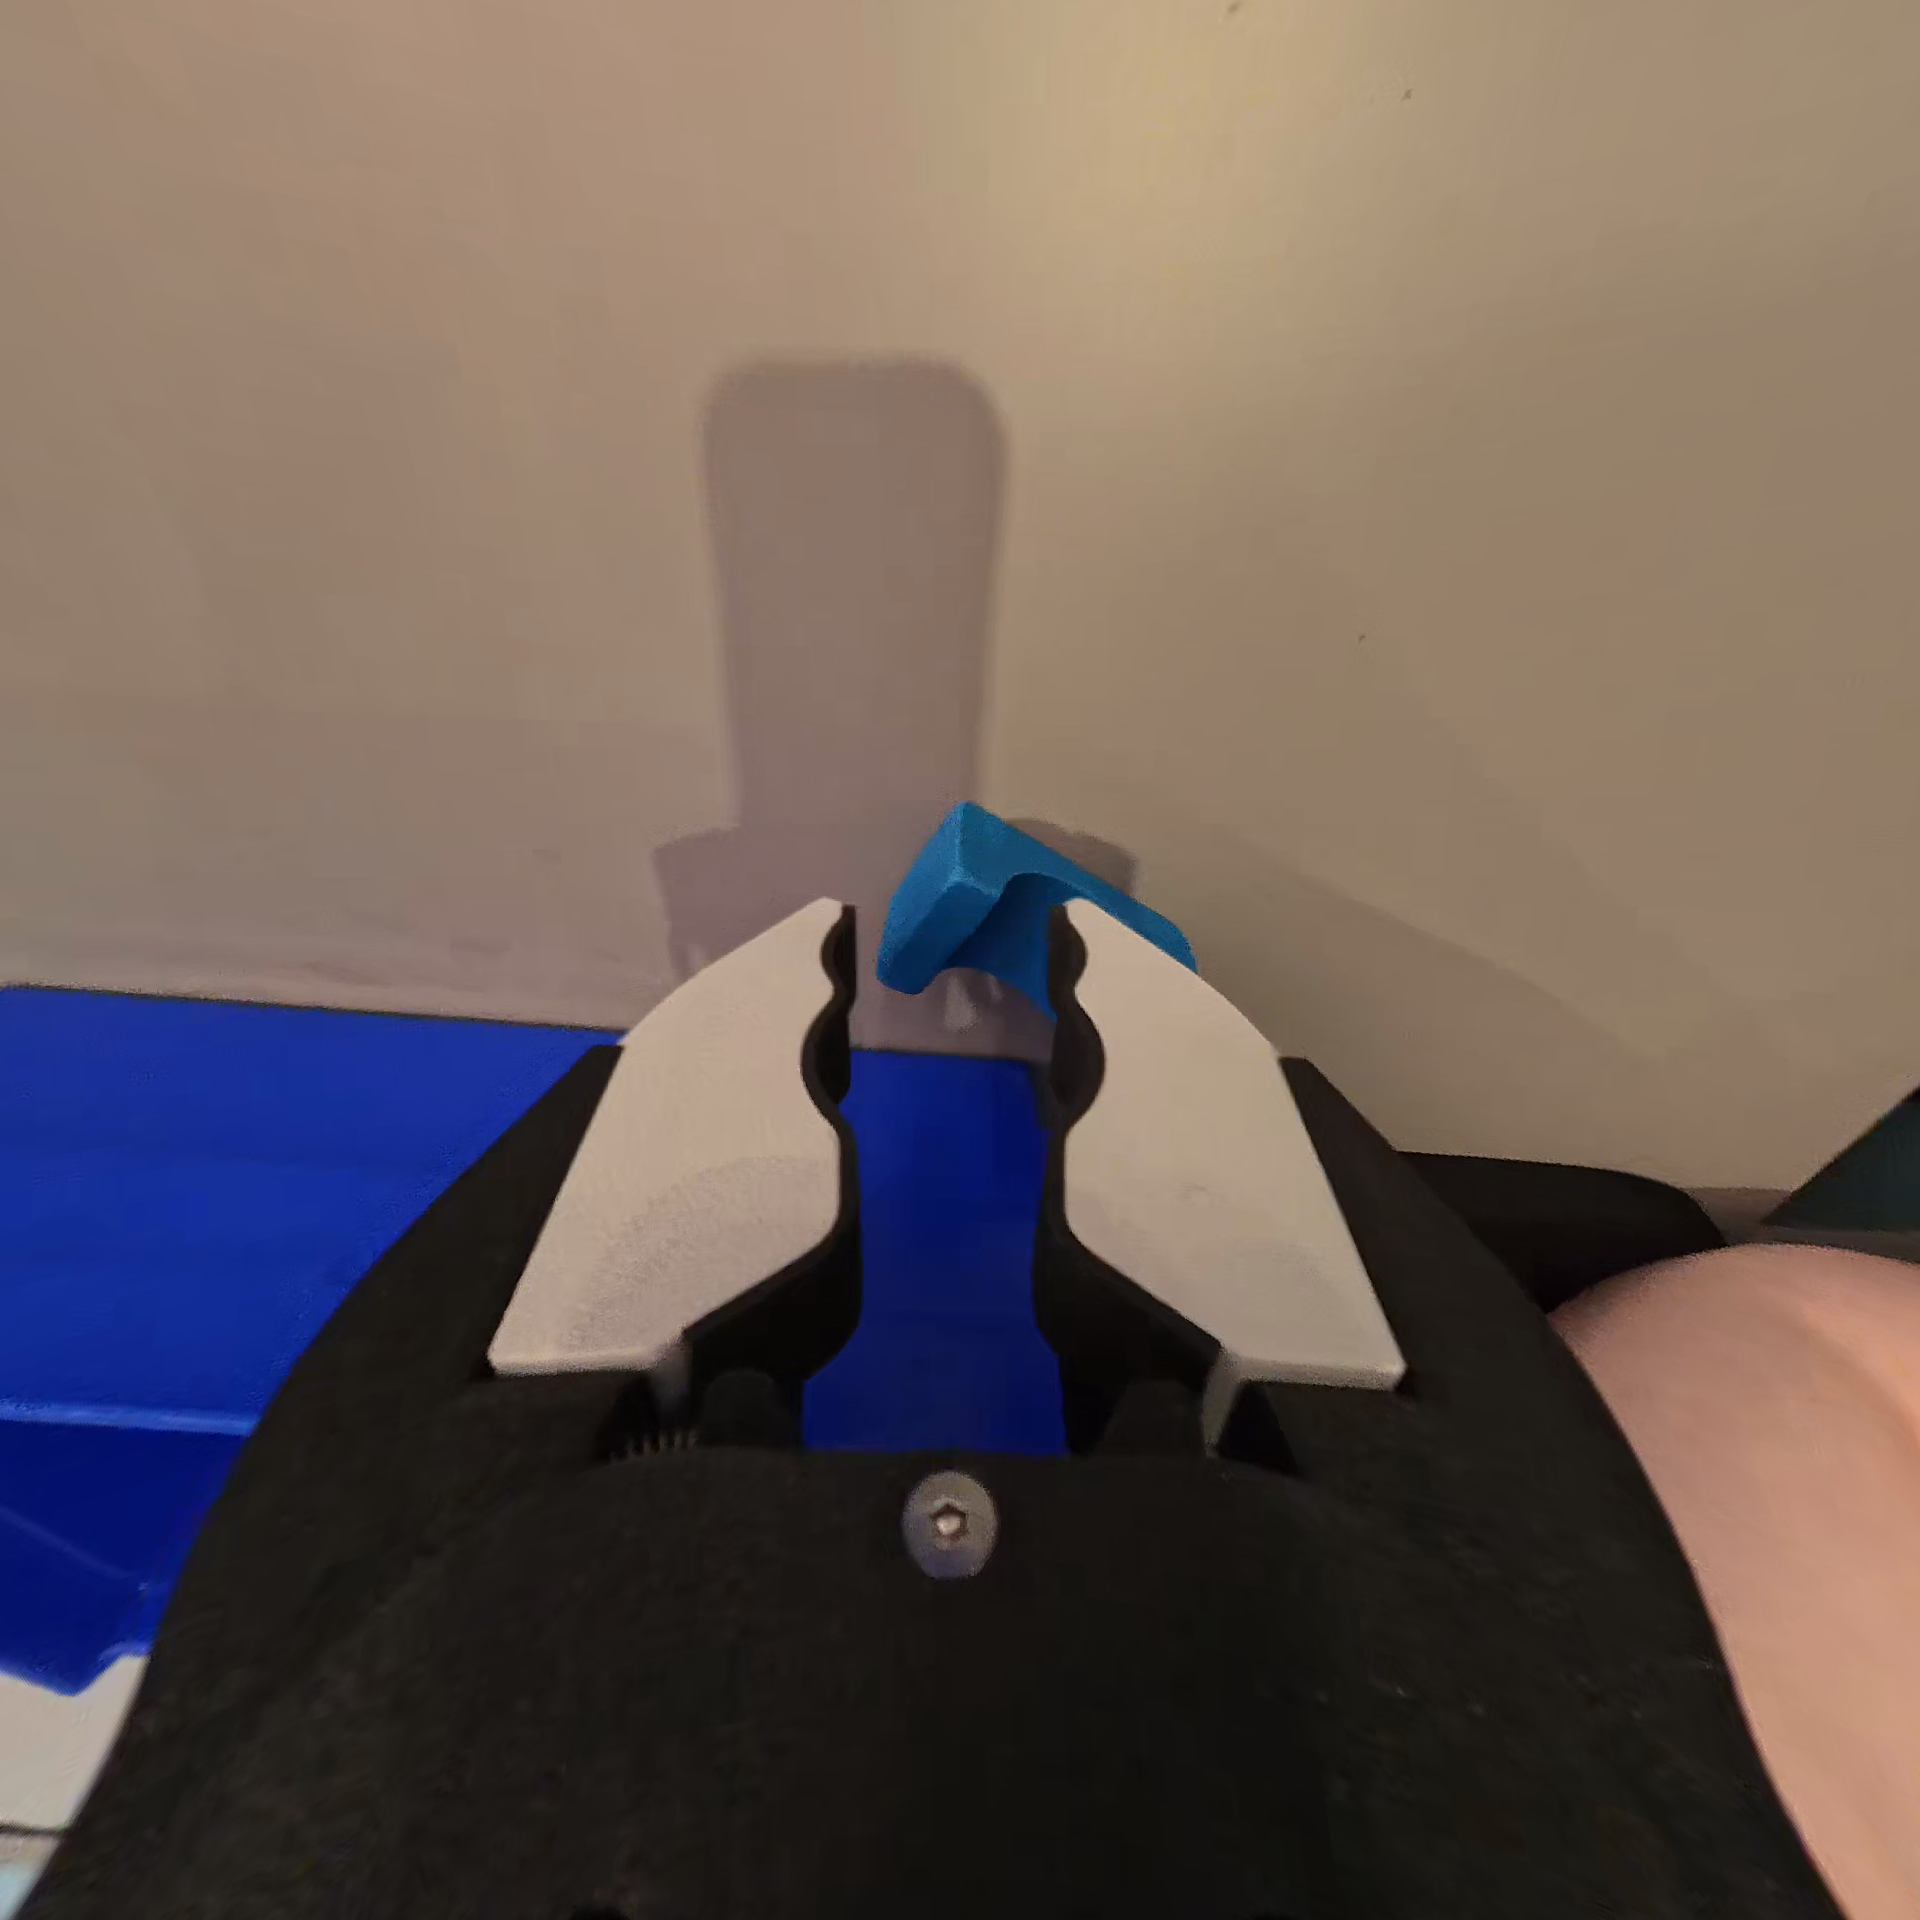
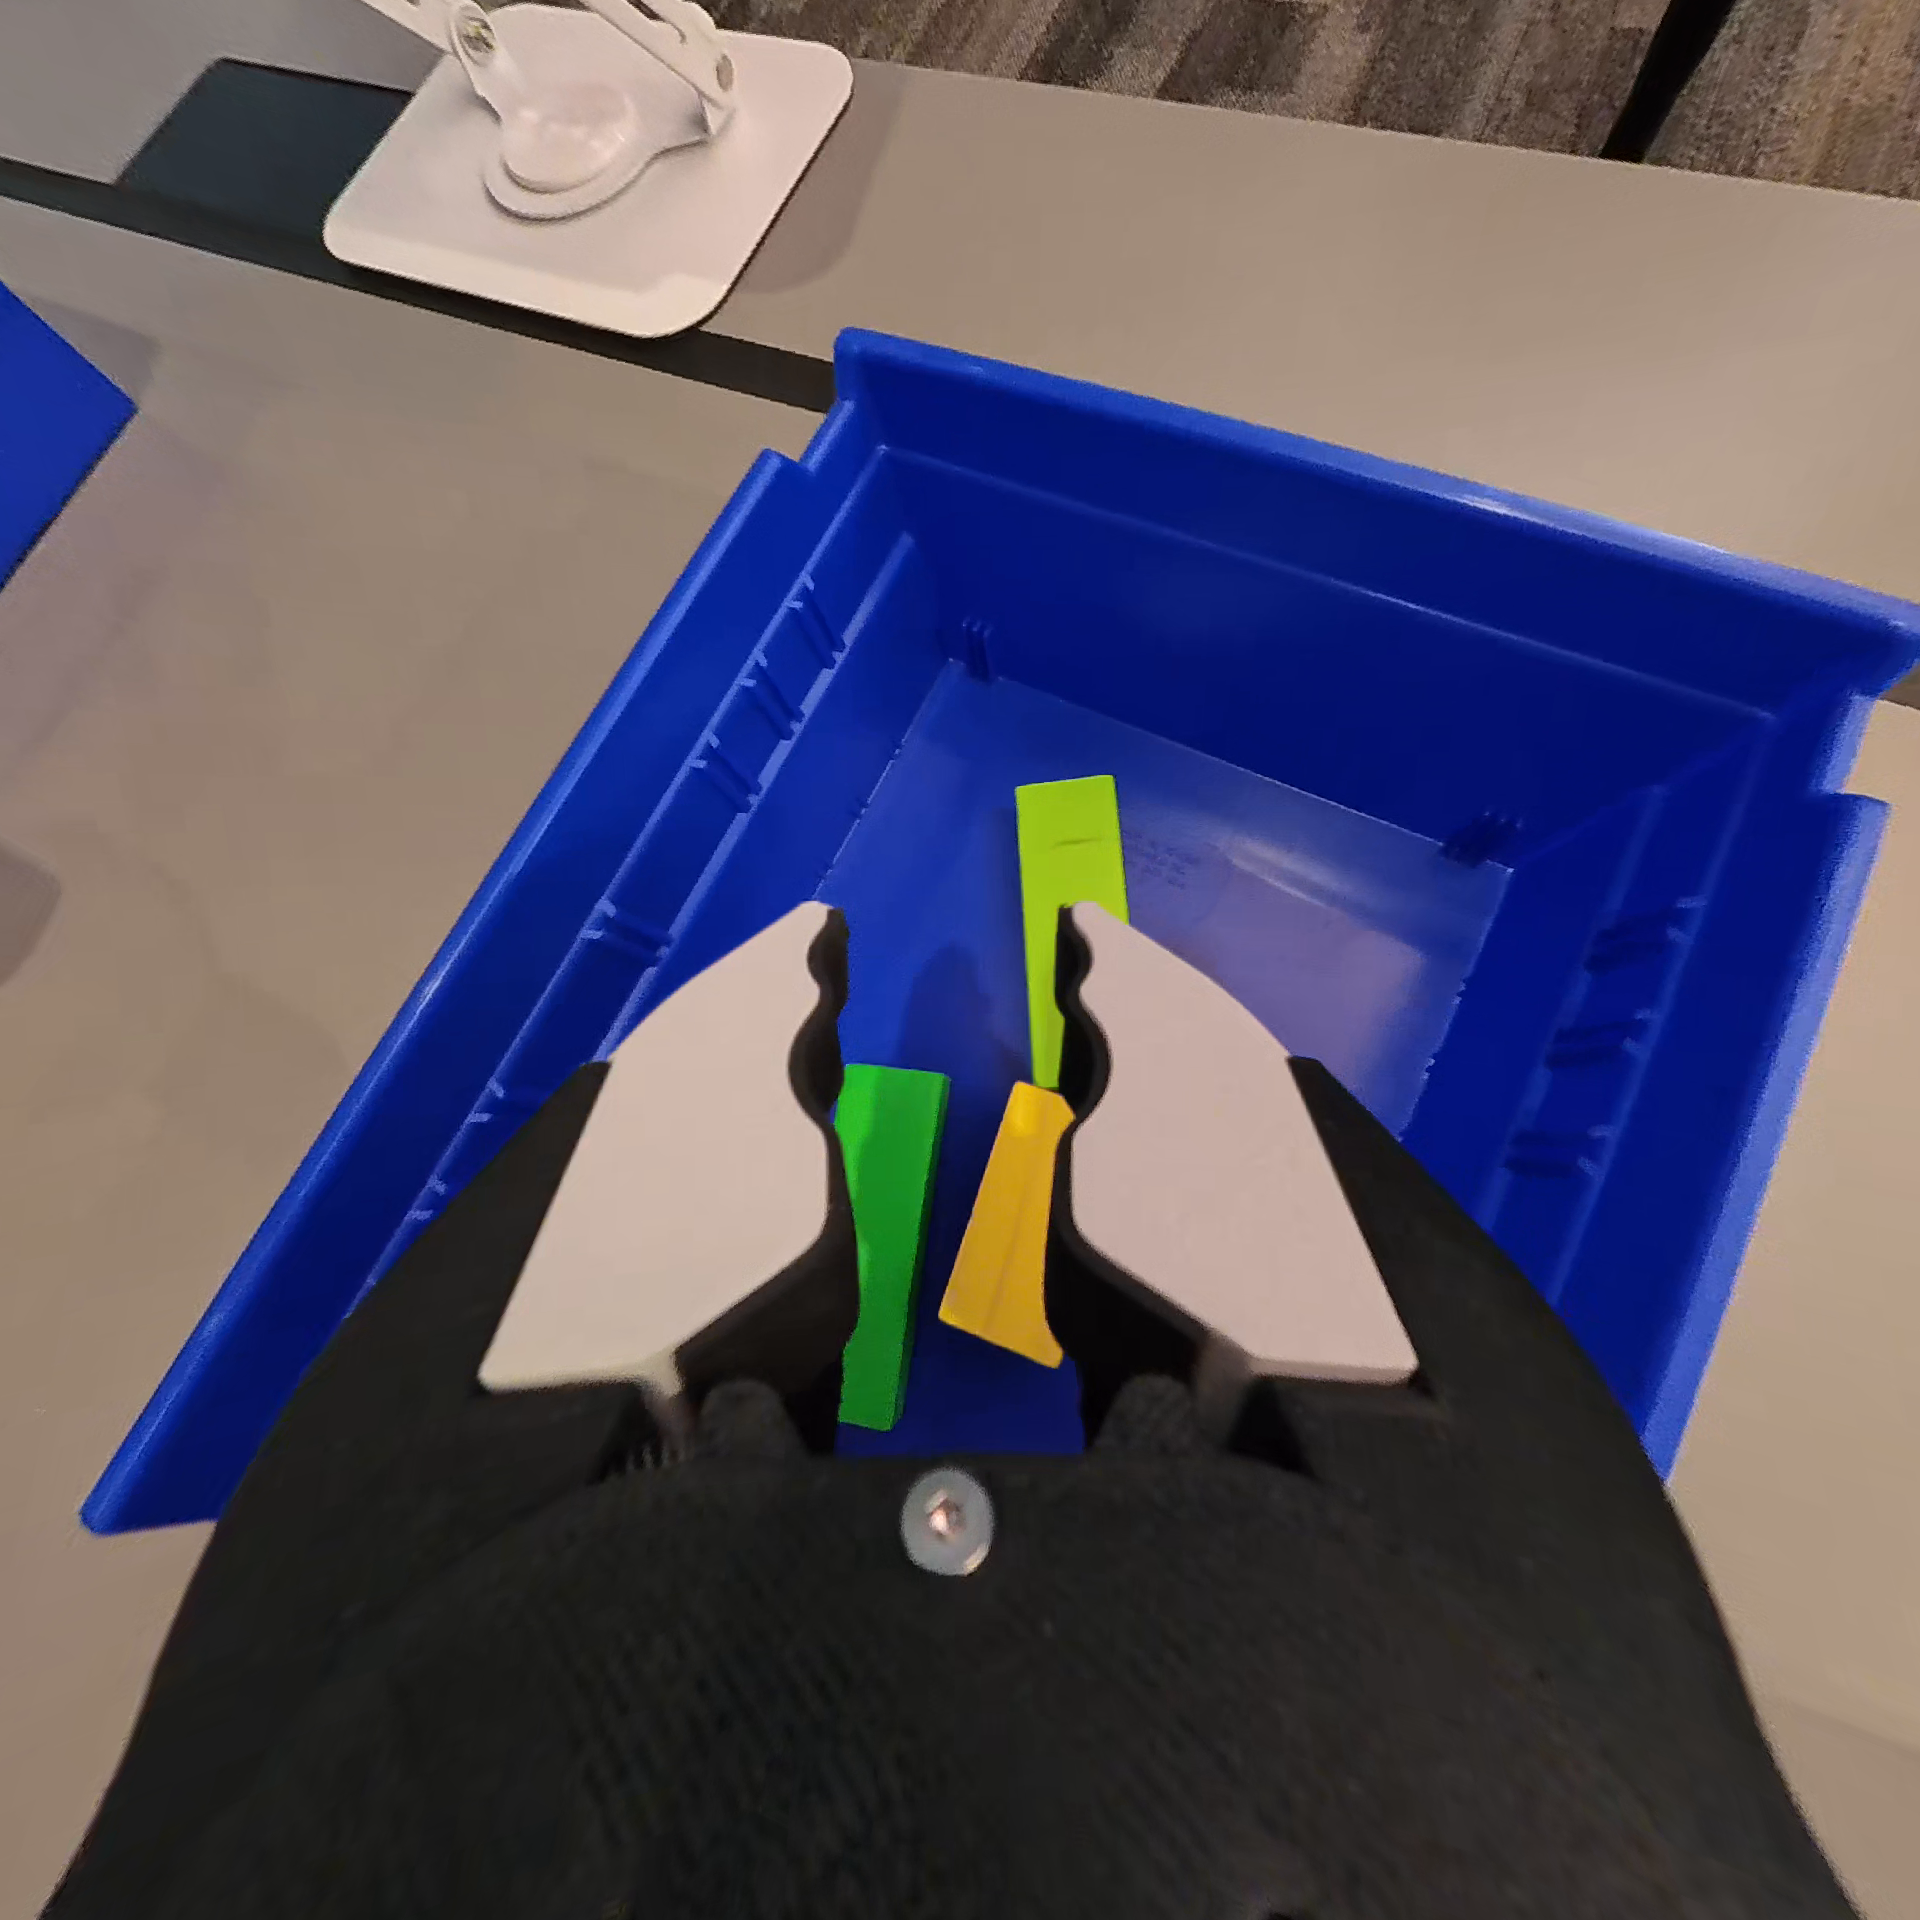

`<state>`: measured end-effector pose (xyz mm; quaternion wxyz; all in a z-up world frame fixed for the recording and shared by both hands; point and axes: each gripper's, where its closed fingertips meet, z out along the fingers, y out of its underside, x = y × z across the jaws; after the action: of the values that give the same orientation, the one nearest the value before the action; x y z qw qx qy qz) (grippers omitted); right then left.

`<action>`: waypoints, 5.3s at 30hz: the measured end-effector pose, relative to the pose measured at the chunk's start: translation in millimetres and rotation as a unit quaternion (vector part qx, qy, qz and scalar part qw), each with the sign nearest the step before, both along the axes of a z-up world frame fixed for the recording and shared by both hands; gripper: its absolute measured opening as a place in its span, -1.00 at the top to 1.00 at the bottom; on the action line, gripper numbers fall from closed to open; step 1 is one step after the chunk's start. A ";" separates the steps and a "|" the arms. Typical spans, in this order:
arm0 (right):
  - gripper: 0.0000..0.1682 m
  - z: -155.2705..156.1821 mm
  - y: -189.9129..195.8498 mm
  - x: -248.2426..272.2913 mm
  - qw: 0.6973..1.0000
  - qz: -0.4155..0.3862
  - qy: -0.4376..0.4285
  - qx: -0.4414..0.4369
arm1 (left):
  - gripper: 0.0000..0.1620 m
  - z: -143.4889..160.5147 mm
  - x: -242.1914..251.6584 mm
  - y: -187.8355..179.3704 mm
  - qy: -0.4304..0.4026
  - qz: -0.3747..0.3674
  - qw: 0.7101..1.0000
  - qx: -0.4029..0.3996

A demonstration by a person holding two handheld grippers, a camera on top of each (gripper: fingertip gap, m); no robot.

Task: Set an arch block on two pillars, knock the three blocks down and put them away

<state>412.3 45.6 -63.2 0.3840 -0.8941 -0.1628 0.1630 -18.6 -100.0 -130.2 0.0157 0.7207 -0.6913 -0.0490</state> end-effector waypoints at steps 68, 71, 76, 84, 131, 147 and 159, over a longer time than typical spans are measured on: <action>0.61 135.5 -119.7 -239.9 0.880 0.311 0.354 0.061 | 0.43 197.0 54.8 18.0 -0.487 -0.040 0.840 0.236; 0.61 124.1 -55.0 -128.5 0.968 0.111 0.201 0.104 | 0.43 231.3 23.0 29.9 -0.537 0.017 0.798 0.273; 0.61 47.2 -16.1 -15.6 0.990 -0.060 0.119 -0.046 | 0.39 257.6 -31.6 44.6 -0.573 0.085 0.746 0.329; 0.61 -46.6 0.0 -17.7 0.984 -0.072 -0.024 -0.161 | 0.27 222.0 -97.4 66.6 -0.441 0.181 0.794 0.378; 0.89 -68.8 -73.4 97.1 0.935 -0.112 -0.116 -0.315 | 0.86 14.6 -239.8 72.6 -0.126 0.551 0.823 0.063; 0.88 -67.8 -73.0 39.1 0.938 -0.086 -0.129 -0.311 | 0.88 13.7 -147.7 84.0 -0.109 0.551 0.827 0.021; 0.81 -64.3 -74.5 -23.9 0.932 -0.049 -0.166 -0.319 | 0.63 11.7 -74.4 79.0 -0.066 0.494 0.865 0.052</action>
<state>388.4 -28.9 -127.5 0.0532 -0.9907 -0.1195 0.0365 -93.1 -21.0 -118.5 -0.0450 0.9693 -0.2407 -0.0229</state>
